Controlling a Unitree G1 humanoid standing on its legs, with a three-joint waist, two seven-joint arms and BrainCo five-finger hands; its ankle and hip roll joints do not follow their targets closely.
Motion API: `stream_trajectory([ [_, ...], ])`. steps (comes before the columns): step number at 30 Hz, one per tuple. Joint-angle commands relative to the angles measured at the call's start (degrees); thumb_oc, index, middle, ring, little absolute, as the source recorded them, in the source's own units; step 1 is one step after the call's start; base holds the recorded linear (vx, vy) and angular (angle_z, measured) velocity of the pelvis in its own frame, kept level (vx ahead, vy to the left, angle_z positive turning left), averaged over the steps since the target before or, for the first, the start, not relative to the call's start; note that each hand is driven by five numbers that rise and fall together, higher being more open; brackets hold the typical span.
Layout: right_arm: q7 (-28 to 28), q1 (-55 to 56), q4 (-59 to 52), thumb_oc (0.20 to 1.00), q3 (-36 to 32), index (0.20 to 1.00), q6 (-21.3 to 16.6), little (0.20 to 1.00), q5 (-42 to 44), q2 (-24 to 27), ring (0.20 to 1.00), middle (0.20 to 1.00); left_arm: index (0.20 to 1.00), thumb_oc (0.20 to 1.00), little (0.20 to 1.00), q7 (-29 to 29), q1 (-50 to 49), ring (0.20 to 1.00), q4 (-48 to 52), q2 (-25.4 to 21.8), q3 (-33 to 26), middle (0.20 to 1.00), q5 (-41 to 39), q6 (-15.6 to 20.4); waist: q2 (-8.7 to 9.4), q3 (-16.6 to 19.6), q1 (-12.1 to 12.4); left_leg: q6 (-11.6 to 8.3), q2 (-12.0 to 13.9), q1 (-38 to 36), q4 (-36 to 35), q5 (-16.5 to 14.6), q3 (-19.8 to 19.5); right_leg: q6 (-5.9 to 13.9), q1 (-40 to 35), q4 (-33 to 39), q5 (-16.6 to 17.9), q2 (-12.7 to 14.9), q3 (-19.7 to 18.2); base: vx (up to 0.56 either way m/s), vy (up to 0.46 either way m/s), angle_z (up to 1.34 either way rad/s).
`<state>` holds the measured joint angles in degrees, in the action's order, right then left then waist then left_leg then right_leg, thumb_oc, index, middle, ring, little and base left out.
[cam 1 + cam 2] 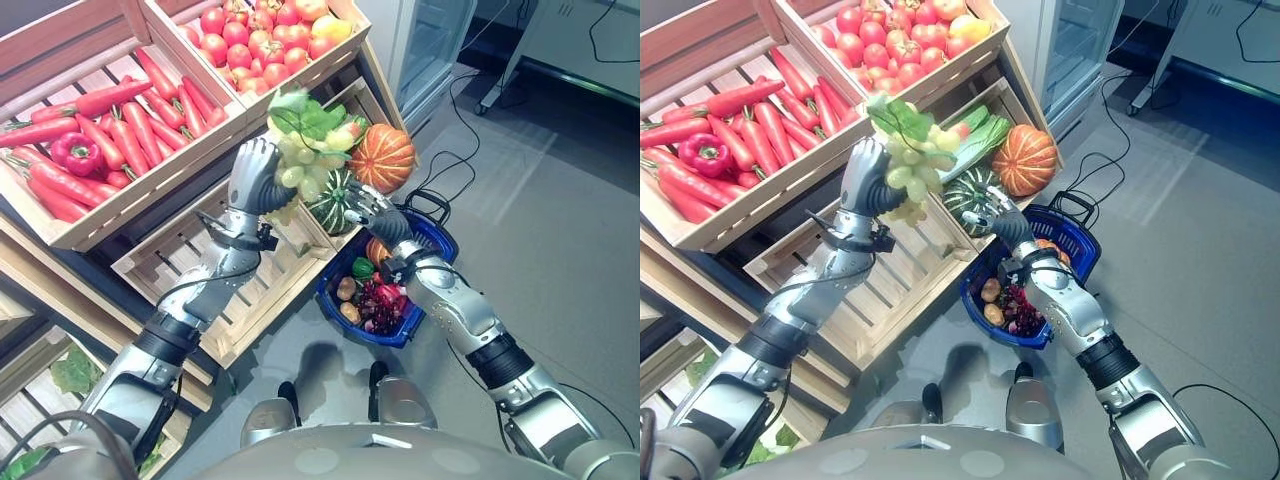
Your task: Pick up fruits and vegetables into the basket
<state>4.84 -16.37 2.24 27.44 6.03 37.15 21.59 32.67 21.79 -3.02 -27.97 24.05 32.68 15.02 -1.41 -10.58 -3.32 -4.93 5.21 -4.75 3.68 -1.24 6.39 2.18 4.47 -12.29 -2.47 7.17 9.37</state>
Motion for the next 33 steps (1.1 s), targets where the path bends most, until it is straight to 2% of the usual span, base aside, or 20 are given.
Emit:
stream_trajectory([
  [1, -3.2, -1.2, -0.4, 1.0, 1.2, 1.0, -4.5, 1.0, 4.5, -3.7, 1.0, 1.0, 0.2, 0.2, 0.2, 5.1, 4.9, 0.2, 4.6, -2.4, 2.7, 0.2, 5.0, 2.3, 2.47, 1.5, 0.3, 1.96, 0.6, -0.3, 3.2, -6.9, 2.5, 6.91, -5.8, 4.4, -2.3, 4.5, -1.3, 0.0, 0.0, 0.0],
  [5, -3.6, -1.7, -0.3, 1.0, 2.1, 1.0, -5.6, 1.0, 5.2, -4.3, 1.0, 1.0, 0.2, 0.2, 0.2, 3.7, 5.3, 0.2, 4.2, -2.1, 4.0, 0.2, 3.5, 2.3, 2.6, 1.7, 0.5, 1.99, 0.6, -0.4, 2.9, -6.9, 2.6, 7.06, -5.9, 4.7, -2.2, 4.6, -1.2, 0.0, 0.0, 0.0],
  [7, -3.6, -1.9, -0.7, 1.0, 2.6, 1.0, -7.1, 1.0, 4.7, -4.3, 1.0, 1.0, 0.2, 0.2, 0.2, 0.2, 5.0, 0.2, 3.8, -1.7, 4.7, 0.2, -3.0, 2.3, 2.67, 1.7, 0.6, 2.07, 0.7, -0.4, 2.8, -6.9, 2.7, 7.15, -5.9, 4.9, -2.1, 4.6, -1.2, 0.0, 0.0, 0.0],
  [9, -3.4, -1.9, -0.9, 1.0, 2.6, 1.0, -7.3, 1.0, 4.1, -4.3, 1.0, 1.0, 0.2, 0.2, 0.2, -0.2, 4.8, 0.2, 3.9, -1.5, 4.7, 0.2, -3.6, 2.2, 2.67, 1.7, 0.7, 2.05, 0.7, -0.4, 2.9, -6.9, 2.6, 7.16, -5.9, 4.9, -2.1, 4.5, -1.2, 0.0, 0.0, 0.0],
  [10, -3.3, -2.1, -1.3, 1.0, 2.6, 1.0, -7.1, 1.0, 2.4, -4.3, 1.0, 1.0, 0.2, 0.2, 0.2, -2.1, 4.2, 0.2, 4.2, -0.6, 4.6, 0.2, -7.8, 2.6, 2.77, 1.6, 0.8, 2.09, 0.7, -0.3, 2.9, -7.1, 2.5, 7.21, -5.9, 5.0, -2.1, 4.6, -1.2, 0.0, 0.0, 0.0],
  [14, -2.9, -2.8, -1.6, 1.0, 3.6, 1.0, -7.3, 1.0, -1.4, -4.1, 1.0, 1.0, 0.2, 0.2, 0.2, -4.2, 3.9, 0.2, 5.5, 0.7, 4.8, 0.2, -12.5, 1.6, 2.92, 1.5, 1.0, 2.15, 0.7, -0.5, 2.6, -7.0, 2.4, 7.28, -6.0, 5.1, -2.0, 4.5, -1.2, -0.01, -0.004, 0.0],
  [22, 6.3, -4.6, -2.8, 1.0, 3.0, 1.0, -9.7, 1.0, -15.8, -2.0, 1.0, 1.0, 0.2, 0.2, 0.2, -7.1, 5.4, 0.2, 8.5, 3.3, 4.8, 0.2, -20.2, -1.9, 2.88, 1.4, 0.5, 2.17, 0.8, -0.7, 1.8, -6.9, 2.5, 7.54, -5.9, 5.3, -2.0, 4.5, -1.1, -0.02, 0.009, 0.0],
  [24, 7.0, -5.0, -3.3, 1.0, 2.7, 1.0, -8.8, 1.0, -17.9, -1.5, 1.0, 1.0, 0.2, 0.2, 0.2, -7.3, 5.8, 0.2, 9.2, 3.7, 4.9, 0.2, -21.0, -3.1, 2.79, 1.4, 0.2, 2.21, 0.7, -0.8, 1.7, -7.0, 2.6, 7.55, -5.9, 5.2, -2.0, 4.5, -1.2, 0.0, 0.0, 0.0],
  [28, 7.9, -6.1, -3.6, 1.0, 2.9, 1.0, -4.2, 1.0, -22.3, -0.4, 1.0, 1.0, 0.2, 0.2, 0.2, -7.7, 6.9, 0.2, 10.2, 4.7, 5.1, 0.2, -22.7, -4.8, 2.76, 1.5, -0.2, 2.34, 0.6, -1.1, 1.6, -7.2, 2.6, 7.6, -6.0, 5.1, -2.1, 4.5, -1.5, 0.0, 0.012, -0.02],
  [33, 10.1, -6.8, -3.3, 1.0, 3.4, 1.0, -2.4, 1.0, -26.6, 0.6, 1.0, 1.0, 0.2, 0.2, 0.2, -7.7, 7.8, 0.2, 11.3, 5.0, 5.0, 0.2, -23.0, -6.0, 2.76, 1.8, -0.5, 2.5, 0.6, -1.5, 1.4, -7.3, 2.9, 7.57, -6.2, 5.2, -2.1, 4.4, -1.7, 0.0, 0.0, 0.0],
])
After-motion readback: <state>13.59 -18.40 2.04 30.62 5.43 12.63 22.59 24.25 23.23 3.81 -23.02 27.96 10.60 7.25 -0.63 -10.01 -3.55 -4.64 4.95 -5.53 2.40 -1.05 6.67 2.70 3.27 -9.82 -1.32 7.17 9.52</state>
